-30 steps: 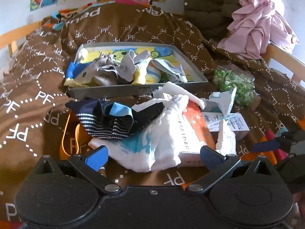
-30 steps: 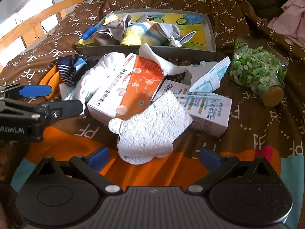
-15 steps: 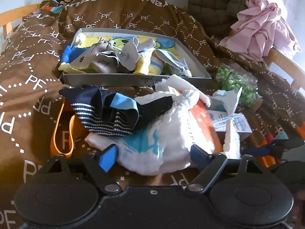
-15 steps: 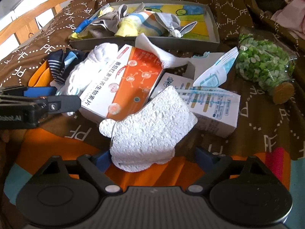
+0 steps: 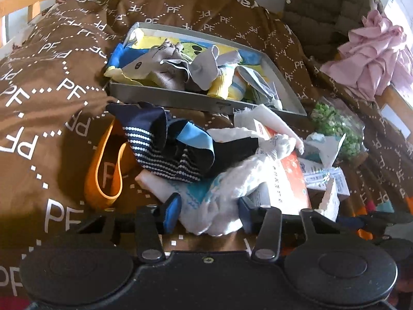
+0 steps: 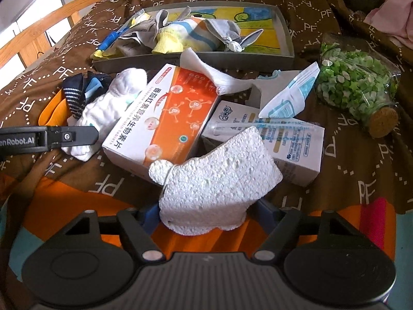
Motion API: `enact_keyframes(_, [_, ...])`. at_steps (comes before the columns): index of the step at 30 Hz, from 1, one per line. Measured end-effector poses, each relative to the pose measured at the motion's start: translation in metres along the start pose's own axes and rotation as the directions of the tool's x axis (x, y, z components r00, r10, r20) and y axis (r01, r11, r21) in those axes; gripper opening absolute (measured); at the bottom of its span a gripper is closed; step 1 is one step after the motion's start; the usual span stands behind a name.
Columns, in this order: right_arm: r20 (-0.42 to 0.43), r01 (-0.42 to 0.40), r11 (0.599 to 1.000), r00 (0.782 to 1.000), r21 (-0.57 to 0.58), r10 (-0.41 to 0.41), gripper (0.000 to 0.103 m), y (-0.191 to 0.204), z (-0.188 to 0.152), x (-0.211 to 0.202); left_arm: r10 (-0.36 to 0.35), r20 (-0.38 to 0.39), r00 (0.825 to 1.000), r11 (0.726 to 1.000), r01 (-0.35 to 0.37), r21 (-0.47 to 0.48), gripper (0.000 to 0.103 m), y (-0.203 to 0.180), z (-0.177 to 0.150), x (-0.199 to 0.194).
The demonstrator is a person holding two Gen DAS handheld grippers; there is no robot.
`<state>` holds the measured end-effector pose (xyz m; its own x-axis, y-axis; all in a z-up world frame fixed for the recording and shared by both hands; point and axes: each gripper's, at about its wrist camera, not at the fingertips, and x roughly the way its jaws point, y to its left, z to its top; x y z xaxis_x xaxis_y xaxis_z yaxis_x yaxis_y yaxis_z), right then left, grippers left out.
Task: Organize soft objects
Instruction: 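Grasp the white textured cloth with the right tool while the left tool grasps the blue-printed white cloth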
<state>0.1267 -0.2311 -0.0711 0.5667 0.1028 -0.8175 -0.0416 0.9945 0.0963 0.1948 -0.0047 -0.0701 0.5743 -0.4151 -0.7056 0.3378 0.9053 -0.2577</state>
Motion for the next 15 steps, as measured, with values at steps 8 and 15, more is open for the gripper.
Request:
enact_keyframes(8, [0.013, -0.015, 0.999, 1.000, 0.034, 0.015, 0.076, -0.003, 0.000, -0.003, -0.017, -0.005, 1.000, 1.000, 0.017, 0.026, 0.019, -0.007, -0.001, -0.003])
enact_keyframes(15, [0.026, -0.010, 0.999, 1.000, 0.047, 0.009, 0.071, -0.004, -0.001, -0.007, -0.069, 0.010, 0.998, 0.996, 0.069, 0.048, 0.016, -0.027, -0.001, -0.019])
